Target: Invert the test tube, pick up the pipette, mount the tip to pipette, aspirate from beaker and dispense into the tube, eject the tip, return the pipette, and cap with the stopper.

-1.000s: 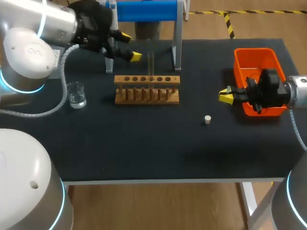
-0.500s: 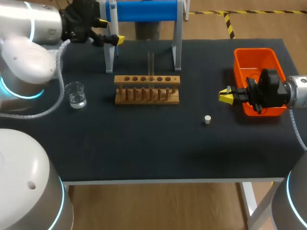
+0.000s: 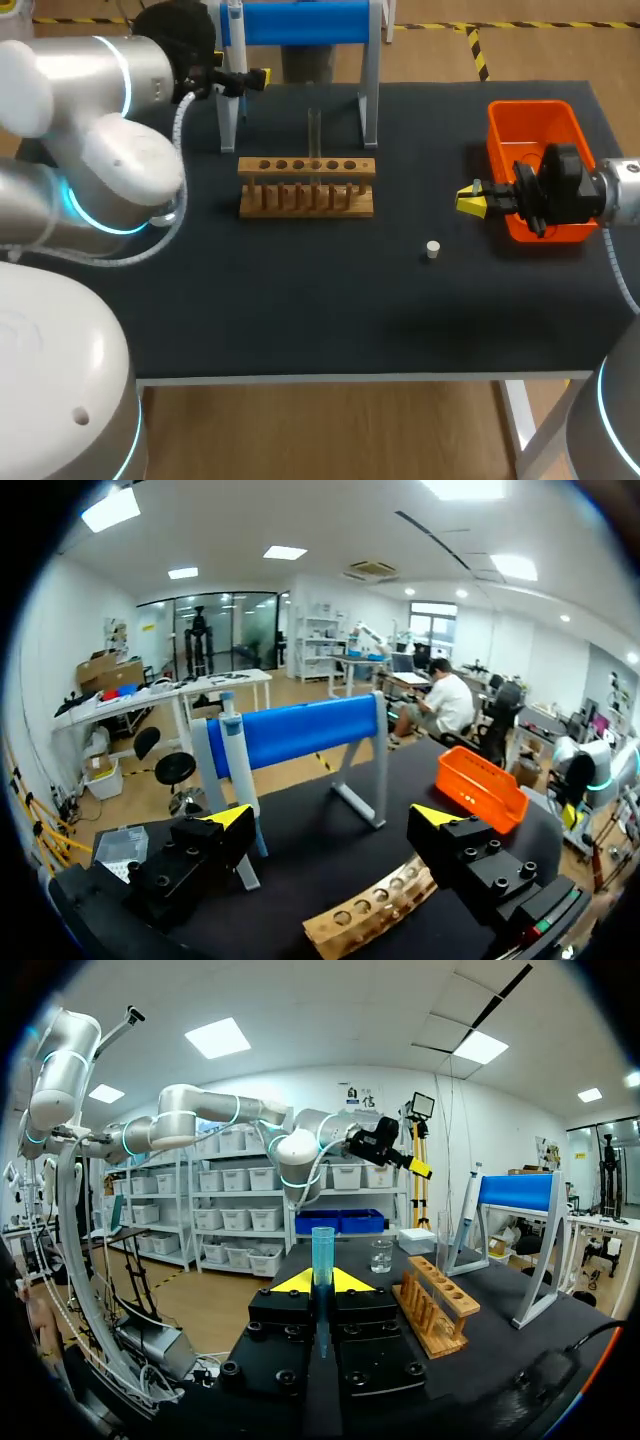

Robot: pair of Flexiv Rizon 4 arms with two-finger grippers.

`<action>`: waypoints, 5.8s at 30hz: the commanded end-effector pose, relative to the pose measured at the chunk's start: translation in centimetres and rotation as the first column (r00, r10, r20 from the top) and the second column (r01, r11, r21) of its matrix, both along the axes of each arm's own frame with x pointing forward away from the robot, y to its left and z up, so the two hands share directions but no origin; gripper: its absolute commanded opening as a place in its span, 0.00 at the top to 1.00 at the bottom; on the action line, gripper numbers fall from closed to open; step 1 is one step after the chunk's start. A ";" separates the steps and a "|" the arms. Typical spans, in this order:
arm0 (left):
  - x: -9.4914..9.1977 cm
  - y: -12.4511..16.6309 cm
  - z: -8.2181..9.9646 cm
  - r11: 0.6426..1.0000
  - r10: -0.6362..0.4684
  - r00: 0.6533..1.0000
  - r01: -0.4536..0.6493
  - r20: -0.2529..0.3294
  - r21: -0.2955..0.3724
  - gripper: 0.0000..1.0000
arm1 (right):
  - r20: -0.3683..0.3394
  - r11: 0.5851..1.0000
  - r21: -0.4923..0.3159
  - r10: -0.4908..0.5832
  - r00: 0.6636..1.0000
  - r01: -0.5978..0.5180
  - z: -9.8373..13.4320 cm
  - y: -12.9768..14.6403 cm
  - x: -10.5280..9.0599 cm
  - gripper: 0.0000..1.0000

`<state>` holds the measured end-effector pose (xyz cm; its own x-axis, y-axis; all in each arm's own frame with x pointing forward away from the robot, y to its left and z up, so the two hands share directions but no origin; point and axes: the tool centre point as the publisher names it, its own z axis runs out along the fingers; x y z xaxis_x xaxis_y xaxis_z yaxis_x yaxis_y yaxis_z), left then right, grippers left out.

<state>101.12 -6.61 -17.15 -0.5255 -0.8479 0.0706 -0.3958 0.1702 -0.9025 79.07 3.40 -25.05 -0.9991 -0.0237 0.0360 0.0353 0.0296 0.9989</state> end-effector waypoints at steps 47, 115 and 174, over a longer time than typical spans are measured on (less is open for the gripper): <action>9.5 1.8 -2.3 0.872 0.488 0.849 -0.483 0.203 -0.076 0.00 | 0.001 1.000 -0.002 -0.002 1.000 0.002 0.0 0.0 -0.1 1.00; 15.8 2.3 -3.6 0.902 0.429 0.881 -0.431 0.199 -0.033 0.54 | 0.001 1.000 -0.002 -0.002 1.000 0.002 0.0 0.0 -0.1 1.00; 16.4 3.0 0.4 0.885 0.459 0.853 -0.463 0.248 -0.046 1.00 | 0.001 1.000 -0.002 -0.002 1.000 0.002 0.0 0.0 -0.1 1.00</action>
<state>117.86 -3.59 -17.46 -0.0720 -0.9972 -0.0226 -0.1853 0.0356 -0.9820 79.06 3.40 -25.05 -0.9991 -0.0235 0.0359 0.0352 0.0295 0.9989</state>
